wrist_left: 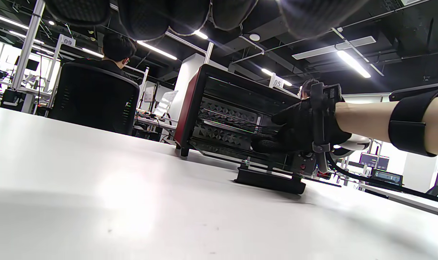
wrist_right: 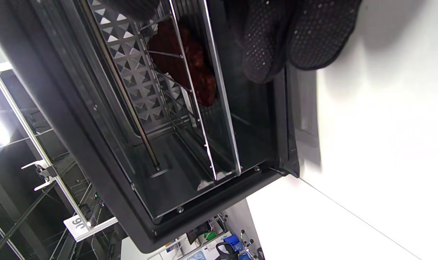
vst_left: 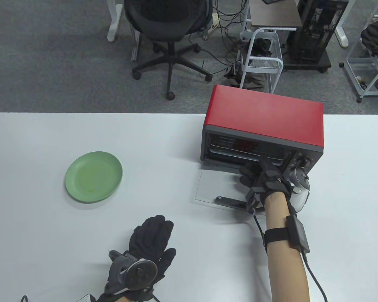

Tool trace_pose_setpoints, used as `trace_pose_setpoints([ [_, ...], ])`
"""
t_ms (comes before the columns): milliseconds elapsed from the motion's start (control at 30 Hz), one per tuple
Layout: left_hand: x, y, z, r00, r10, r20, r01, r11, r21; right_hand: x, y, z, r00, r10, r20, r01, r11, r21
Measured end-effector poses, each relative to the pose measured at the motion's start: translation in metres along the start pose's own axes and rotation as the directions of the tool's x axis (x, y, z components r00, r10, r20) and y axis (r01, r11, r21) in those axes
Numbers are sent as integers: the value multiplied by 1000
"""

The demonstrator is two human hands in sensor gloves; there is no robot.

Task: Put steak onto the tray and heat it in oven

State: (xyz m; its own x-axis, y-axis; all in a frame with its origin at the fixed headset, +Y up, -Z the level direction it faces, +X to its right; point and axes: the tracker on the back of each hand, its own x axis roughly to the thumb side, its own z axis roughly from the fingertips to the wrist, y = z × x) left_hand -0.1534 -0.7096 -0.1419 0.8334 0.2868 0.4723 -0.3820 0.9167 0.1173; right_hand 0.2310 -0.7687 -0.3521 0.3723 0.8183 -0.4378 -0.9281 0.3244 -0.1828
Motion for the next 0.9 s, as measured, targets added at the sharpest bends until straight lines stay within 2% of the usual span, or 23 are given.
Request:
trace_pose_setpoints([
  [167, 0, 0, 0, 1000, -1, 1, 1, 1000, -4, -3, -1, 3, 1000, -3, 13, 3, 1000, -15],
  [267, 0, 0, 0, 1000, -2, 3, 2, 1000, -4, -2, -3, 12, 998, 60, 12, -59, 998, -26],
  [567, 4, -3, 2, 999, -19, 32, 19, 1000, -6, -10, -11, 69, 958, 284, 43, -282, 959, -39],
  [700, 6, -3, 3, 999, -17, 46, 17, 1000, 4, -27, -9, 101, 917, 397, 37, -396, 917, -44],
  [800, 8, -4, 3, 998, -14, 63, 14, 1000, 5, -47, -7, 111, 860, 510, 3, -509, 858, -66],
  [900, 8, -5, 4, 997, -15, 73, 14, 1000, 4, -61, -8, 115, 826, 563, -32, -564, 823, -68],
])
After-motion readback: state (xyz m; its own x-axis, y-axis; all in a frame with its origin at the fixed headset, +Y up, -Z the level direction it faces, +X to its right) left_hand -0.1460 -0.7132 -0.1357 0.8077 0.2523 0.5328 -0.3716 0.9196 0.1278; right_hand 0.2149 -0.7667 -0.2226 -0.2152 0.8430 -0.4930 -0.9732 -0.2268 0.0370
